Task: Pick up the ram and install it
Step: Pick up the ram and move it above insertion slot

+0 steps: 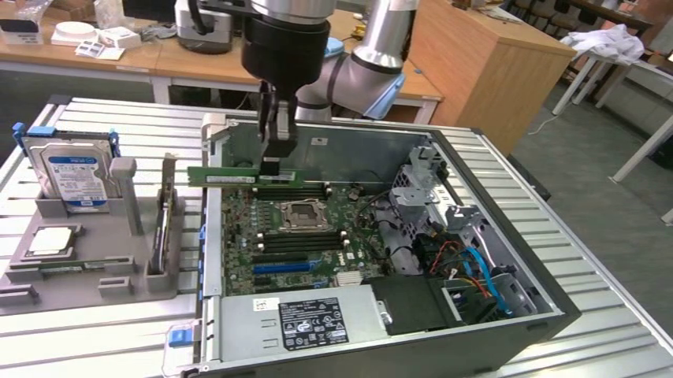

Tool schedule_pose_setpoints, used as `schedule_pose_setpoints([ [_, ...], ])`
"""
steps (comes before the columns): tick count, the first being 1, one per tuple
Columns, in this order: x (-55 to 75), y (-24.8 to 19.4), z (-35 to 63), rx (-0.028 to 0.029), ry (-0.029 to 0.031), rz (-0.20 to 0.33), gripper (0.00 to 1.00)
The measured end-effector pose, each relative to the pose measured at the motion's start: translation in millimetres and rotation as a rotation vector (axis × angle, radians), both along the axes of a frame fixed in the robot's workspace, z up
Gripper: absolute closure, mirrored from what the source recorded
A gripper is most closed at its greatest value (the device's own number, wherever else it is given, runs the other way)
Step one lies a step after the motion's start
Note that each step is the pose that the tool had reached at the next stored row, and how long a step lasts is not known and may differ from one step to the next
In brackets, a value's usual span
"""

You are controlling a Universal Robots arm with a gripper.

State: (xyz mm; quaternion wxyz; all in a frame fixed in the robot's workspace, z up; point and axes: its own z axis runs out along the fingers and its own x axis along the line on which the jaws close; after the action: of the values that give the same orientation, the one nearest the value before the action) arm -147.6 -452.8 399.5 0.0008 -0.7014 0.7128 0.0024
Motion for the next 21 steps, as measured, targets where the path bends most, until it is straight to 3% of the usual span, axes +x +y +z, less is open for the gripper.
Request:
schedule_pose_setpoints([
  [21, 31.0, 0.2, 0.0, 0.0000, 0.0000, 0.000, 0.88],
])
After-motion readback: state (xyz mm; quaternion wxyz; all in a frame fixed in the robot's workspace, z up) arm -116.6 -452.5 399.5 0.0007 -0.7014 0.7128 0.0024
